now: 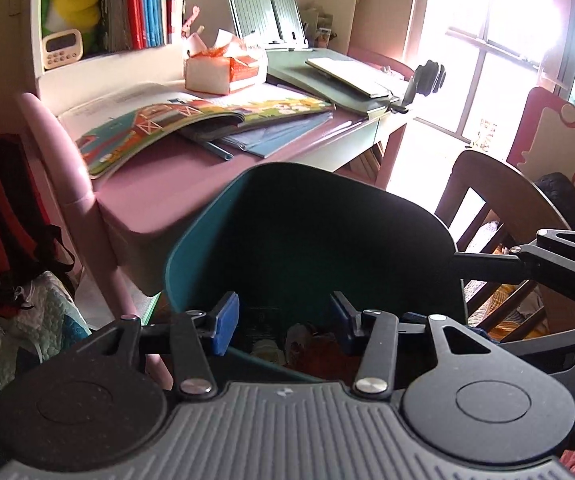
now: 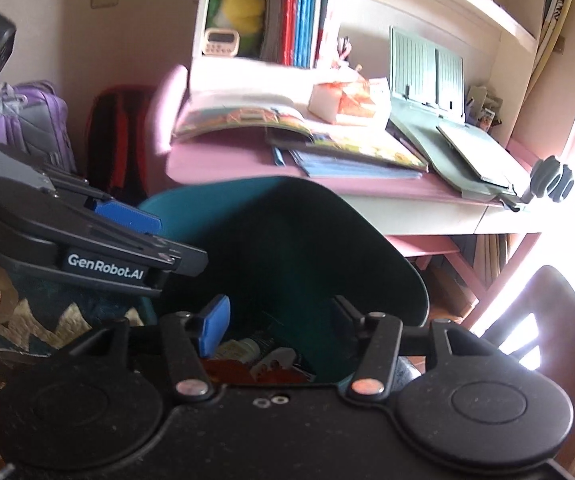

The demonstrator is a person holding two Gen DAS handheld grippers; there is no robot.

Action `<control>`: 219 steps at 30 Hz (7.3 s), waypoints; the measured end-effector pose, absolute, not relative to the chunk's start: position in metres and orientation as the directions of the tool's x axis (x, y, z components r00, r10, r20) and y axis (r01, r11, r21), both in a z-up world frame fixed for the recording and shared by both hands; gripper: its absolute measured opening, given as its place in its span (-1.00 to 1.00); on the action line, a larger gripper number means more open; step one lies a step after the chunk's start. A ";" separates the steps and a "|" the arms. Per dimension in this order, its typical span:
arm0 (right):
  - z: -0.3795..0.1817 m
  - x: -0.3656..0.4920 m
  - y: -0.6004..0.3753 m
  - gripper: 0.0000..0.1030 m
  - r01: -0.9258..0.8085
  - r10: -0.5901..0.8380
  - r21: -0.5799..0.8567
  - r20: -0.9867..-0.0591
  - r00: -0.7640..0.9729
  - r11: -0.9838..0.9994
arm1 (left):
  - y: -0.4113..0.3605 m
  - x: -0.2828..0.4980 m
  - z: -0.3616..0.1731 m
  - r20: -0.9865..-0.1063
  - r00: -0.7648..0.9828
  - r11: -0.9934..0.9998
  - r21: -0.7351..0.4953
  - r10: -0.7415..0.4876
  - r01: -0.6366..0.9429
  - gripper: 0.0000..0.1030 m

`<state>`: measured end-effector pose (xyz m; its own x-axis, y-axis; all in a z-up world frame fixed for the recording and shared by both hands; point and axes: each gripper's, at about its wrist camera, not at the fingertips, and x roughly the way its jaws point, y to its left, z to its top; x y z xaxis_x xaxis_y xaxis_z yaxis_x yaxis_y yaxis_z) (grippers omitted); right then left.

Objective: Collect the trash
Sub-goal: 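Move both tools back down toward the remaining trash under the bench, then close left tool on Christmas-print bag while right tool closes on white tissue, then lift the Christmas bag and tissue and carry both toward the teal bin, then open both tools over the teal bin to drop bag and tissue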

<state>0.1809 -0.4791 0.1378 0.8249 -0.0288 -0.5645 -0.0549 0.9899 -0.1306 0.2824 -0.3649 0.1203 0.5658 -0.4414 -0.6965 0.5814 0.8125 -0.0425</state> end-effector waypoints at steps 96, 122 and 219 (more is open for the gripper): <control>-0.501 0.351 0.070 0.21 -0.862 0.084 -0.139 -0.975 0.205 0.487 | 0.329 0.225 -0.493 -0.995 -0.013 0.984 0.096 0.095 -0.152 0.90; -0.476 0.336 0.063 -1.00 -0.842 0.068 -0.165 -0.971 0.231 0.514 | 0.295 0.216 -0.469 -0.973 0.097 0.975 0.214 0.207 0.061 -0.64; 0.095 0.212 -0.492 -0.90 -0.009 -0.045 -0.083 -0.630 0.775 0.997 | -0.410 0.289 0.115 -0.650 0.703 0.759 0.291 -0.290 0.582 -0.69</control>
<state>0.2123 -0.4918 0.0954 0.7749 -0.0453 -0.6305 -0.0093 0.9965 -0.0830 0.2893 -0.4096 0.1152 0.7029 -0.2896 -0.6496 0.5820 0.7592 0.2913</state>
